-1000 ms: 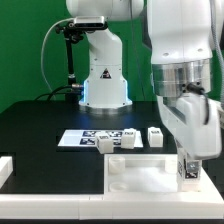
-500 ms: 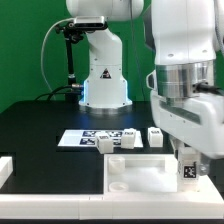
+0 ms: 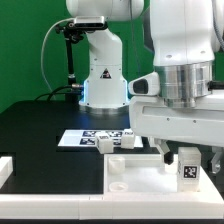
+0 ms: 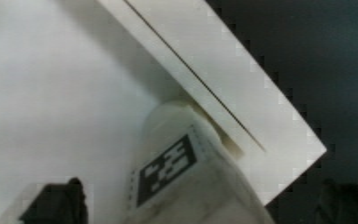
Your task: Assemble one leg
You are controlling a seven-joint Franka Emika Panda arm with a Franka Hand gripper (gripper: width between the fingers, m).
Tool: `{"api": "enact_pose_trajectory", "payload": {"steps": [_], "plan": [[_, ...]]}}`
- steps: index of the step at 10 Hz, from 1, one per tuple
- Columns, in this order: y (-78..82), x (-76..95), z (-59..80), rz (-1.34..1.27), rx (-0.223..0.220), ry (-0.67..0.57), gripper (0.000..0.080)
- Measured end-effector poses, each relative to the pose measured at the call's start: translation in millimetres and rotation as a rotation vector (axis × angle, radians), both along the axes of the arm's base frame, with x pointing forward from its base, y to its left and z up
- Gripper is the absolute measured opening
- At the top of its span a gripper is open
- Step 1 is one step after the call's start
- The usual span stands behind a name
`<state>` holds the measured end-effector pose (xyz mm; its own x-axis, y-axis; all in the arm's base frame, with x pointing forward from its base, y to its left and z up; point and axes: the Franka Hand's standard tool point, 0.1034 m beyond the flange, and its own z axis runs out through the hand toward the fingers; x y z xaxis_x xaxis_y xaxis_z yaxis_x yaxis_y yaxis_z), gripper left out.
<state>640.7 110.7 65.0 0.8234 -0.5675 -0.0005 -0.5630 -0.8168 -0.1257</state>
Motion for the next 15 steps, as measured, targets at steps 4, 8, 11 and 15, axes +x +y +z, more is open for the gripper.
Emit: {"api": "enact_pose_trajectory", "payload": {"steps": [4,8,11,15], "plan": [[0.5,2.8,2.3,0.273,-0.069,-0.023,0.0649],[0.9,2.5,1.8,0.094,-0.056,-0.008,0.0284],[-0.8,2.6,1.8,-0.333,-0.027,0.023,0.0284],[-1.4,2.6,1.8,-1.059,0.082,0.127,0.0284]]}}
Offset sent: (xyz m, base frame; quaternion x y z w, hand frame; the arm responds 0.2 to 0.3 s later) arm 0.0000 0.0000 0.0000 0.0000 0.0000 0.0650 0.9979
